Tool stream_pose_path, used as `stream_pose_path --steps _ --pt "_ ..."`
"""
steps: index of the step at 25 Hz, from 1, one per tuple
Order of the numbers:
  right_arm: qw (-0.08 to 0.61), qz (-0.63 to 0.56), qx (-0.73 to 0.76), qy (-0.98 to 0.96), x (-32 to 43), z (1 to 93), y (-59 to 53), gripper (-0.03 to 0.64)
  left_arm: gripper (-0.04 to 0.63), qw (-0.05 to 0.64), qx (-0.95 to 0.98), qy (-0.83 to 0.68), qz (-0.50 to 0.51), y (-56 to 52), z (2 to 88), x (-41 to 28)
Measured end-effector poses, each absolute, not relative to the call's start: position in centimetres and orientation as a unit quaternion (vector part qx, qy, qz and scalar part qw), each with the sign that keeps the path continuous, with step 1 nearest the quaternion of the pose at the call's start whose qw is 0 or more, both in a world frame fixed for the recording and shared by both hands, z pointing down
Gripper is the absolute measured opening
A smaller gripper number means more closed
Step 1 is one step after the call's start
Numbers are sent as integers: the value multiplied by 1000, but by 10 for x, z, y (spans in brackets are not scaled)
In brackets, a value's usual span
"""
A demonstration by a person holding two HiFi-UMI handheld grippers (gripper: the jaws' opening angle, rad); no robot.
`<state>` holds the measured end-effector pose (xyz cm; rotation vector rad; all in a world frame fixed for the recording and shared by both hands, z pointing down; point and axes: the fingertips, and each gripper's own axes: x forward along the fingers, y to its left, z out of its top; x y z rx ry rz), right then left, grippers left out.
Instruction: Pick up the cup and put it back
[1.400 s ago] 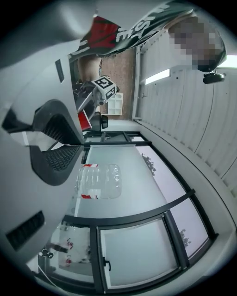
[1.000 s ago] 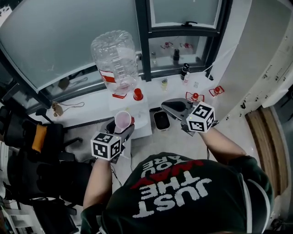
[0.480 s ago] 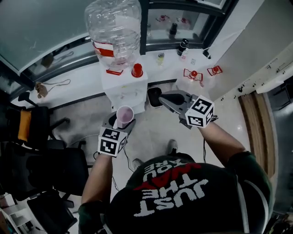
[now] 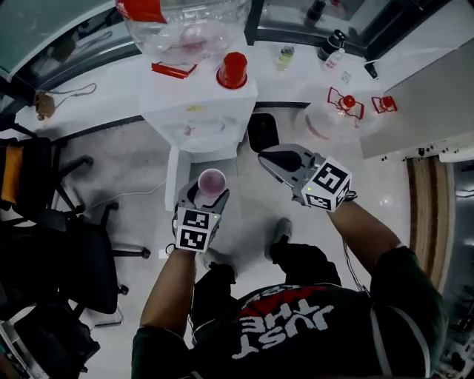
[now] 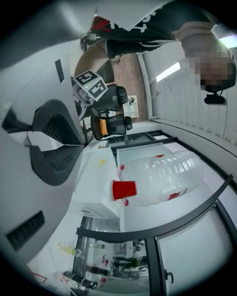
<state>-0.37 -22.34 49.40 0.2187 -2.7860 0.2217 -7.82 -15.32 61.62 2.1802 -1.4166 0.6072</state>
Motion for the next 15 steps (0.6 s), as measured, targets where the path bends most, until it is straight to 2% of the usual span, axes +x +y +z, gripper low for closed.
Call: stream_pose_path --steps 9,15 --pt "170 84 78 -979 -22 733 -248 34 321 234 796 -502 246 -210 876 -83" --pt "174 92 90 -976 -13 837 -258 34 321 247 777 -523 249 -234 1003 -100"
